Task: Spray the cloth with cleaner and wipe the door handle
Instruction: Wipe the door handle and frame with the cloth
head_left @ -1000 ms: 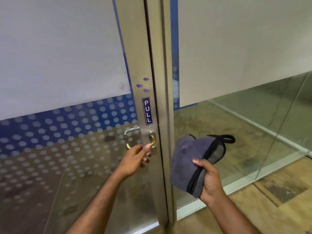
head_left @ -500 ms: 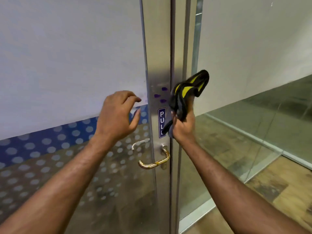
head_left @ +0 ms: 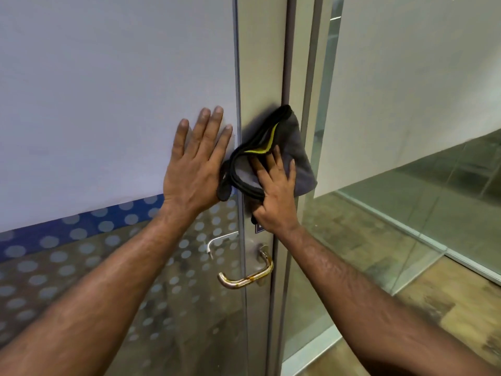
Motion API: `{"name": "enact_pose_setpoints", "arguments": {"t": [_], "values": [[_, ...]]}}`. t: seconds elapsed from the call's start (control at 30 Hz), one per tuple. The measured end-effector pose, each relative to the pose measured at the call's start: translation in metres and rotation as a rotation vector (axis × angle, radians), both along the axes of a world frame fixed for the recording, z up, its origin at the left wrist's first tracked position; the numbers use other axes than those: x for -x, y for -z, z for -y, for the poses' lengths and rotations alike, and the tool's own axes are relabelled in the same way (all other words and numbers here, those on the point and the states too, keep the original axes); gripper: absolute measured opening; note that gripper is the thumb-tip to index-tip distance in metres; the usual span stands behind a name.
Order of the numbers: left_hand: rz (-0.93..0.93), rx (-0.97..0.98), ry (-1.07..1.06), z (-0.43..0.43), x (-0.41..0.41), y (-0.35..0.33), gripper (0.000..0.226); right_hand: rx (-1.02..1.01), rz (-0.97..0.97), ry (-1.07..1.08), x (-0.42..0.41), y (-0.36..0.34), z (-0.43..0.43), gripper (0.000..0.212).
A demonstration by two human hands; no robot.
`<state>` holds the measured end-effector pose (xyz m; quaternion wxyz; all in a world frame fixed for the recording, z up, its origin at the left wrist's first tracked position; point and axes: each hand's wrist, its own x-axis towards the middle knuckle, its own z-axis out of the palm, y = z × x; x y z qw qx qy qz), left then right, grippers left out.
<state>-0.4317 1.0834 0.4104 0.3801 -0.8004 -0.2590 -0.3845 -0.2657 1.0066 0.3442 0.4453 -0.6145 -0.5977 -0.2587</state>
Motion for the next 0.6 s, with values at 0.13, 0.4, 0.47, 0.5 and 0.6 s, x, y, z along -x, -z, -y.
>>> {"name": "enact_pose_setpoints", "arguments": {"t": [0.13,0.4,0.47,0.5,0.6], "values": [[0.018,-0.055,-0.053,-0.005,-0.004,0.004,0.063,0.023,-0.027,-0.023,-0.006,0.01,0.003,0.085],[0.027,-0.078,-0.038,-0.008,-0.004,0.005,0.07,-0.032,-0.114,-0.109,0.002,0.0,0.005,0.079],[0.029,-0.081,-0.038,-0.008,-0.004,0.007,0.069,-0.031,-0.095,-0.111,-0.001,0.002,0.005,0.079],[0.032,-0.083,-0.039,-0.008,-0.005,0.007,0.067,-0.026,-0.063,-0.101,-0.003,0.005,0.005,0.079],[0.051,-0.086,-0.034,-0.006,-0.007,0.005,0.063,0.034,0.094,-0.056,-0.01,0.022,0.01,0.078]]}}
